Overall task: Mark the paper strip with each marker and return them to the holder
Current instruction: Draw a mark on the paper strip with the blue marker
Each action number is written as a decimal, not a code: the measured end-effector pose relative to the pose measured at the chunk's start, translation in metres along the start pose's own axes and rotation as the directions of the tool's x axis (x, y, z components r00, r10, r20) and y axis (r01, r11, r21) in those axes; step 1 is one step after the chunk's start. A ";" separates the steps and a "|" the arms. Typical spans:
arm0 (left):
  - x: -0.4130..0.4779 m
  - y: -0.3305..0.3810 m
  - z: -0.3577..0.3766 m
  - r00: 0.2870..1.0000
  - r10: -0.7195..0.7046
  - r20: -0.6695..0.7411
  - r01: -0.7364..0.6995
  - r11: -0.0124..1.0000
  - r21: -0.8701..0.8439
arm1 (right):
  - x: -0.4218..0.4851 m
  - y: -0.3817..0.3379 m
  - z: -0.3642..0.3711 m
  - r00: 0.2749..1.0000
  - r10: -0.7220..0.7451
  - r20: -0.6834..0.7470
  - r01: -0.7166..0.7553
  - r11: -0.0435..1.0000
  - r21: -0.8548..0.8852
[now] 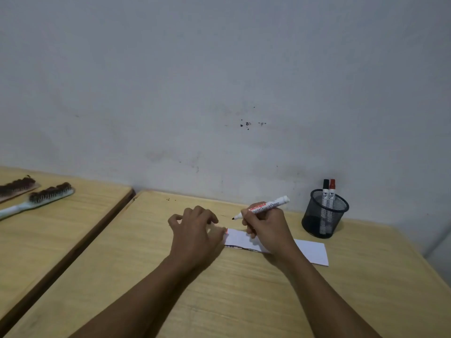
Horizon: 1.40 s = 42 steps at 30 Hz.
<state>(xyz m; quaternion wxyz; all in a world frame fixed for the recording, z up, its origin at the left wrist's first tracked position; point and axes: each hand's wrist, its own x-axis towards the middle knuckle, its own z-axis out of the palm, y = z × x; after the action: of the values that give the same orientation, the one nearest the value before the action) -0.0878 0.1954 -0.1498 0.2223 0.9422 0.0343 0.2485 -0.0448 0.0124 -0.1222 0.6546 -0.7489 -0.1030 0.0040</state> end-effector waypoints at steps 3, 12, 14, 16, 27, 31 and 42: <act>-0.008 -0.001 0.007 0.995 0.026 0.099 -0.027 1.000 0.015 | 0.007 0.009 0.013 0.999 0.027 0.024 -0.024 0.994 -0.104; -0.006 -0.005 0.012 0.976 -0.027 0.218 0.016 0.999 0.049 | 0.011 0.031 0.022 0.998 -0.052 -0.029 0.040 0.949 -0.314; -0.007 -0.006 0.012 0.976 -0.017 0.216 0.007 0.999 0.049 | 0.012 0.032 0.023 0.997 -0.066 -0.027 0.054 0.942 -0.330; -0.007 -0.005 0.011 0.977 -0.015 0.215 0.004 0.999 0.053 | 0.013 0.033 0.023 0.997 -0.071 -0.029 0.057 0.938 -0.342; -0.007 -0.005 0.012 0.977 -0.022 0.212 0.014 0.999 0.040 | 0.012 0.032 0.024 0.998 -0.062 -0.018 0.050 0.925 -0.376; -0.007 -0.005 0.012 0.978 -0.022 0.205 0.015 0.999 0.038 | 0.011 0.030 0.023 0.998 -0.058 0.004 0.055 0.925 -0.376; -0.007 -0.005 0.014 0.976 -0.026 0.216 0.012 0.998 0.066 | 0.011 0.026 0.020 0.997 0.002 0.074 0.025 0.930 -0.367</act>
<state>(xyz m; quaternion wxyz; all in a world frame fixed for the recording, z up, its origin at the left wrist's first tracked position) -0.0868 0.1928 -0.1662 0.1965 0.9699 0.0268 0.1411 -0.0328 0.0306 -0.1493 0.4987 -0.8569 -0.1302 0.0083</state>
